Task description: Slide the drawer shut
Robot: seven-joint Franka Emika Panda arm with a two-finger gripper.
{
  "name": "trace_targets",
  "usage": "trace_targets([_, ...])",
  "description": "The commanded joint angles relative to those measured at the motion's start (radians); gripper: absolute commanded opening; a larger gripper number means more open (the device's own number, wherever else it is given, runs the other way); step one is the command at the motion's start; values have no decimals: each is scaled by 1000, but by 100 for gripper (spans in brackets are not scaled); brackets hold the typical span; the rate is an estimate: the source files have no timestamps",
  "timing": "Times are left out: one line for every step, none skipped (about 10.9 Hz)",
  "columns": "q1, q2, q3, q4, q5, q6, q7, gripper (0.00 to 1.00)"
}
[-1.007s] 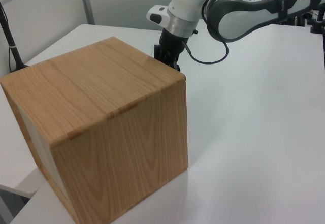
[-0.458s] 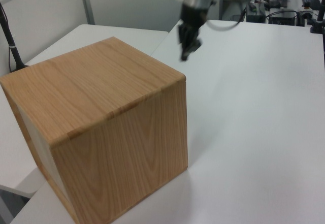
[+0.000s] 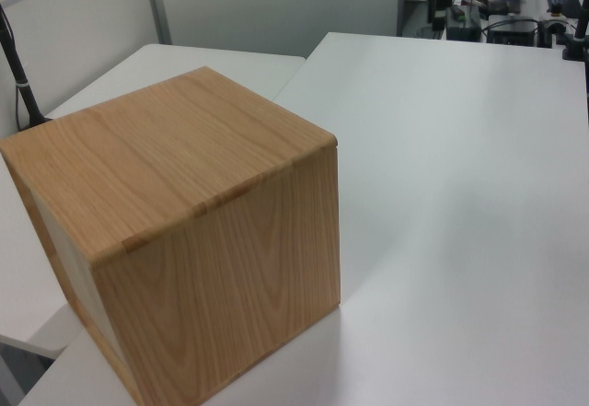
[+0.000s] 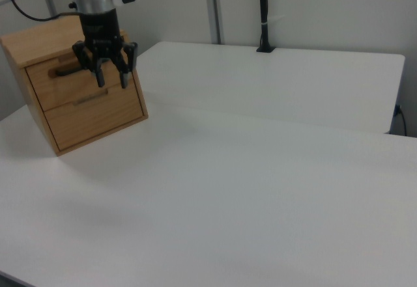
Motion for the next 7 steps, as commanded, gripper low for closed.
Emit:
trace_targets([-66, -38, 34, -51, -98, -22, 254, 100])
trace_targets([-74, -37, 34, -51, -122, -21, 337, 100])
trace_targets([-79, -29, 33, -51, -137, -1, 375, 100])
trace_targets([-85, -28, 30, -54, -140, 37, 380, 100])
trace_targets([-85, -22, 23, -60, -142, 53, 385, 100])
trace_targets([-88, -14, 20, -54, -140, 56, 408, 100])
trace_targets([-88, -6, 20, -53, -139, 62, 416, 100])
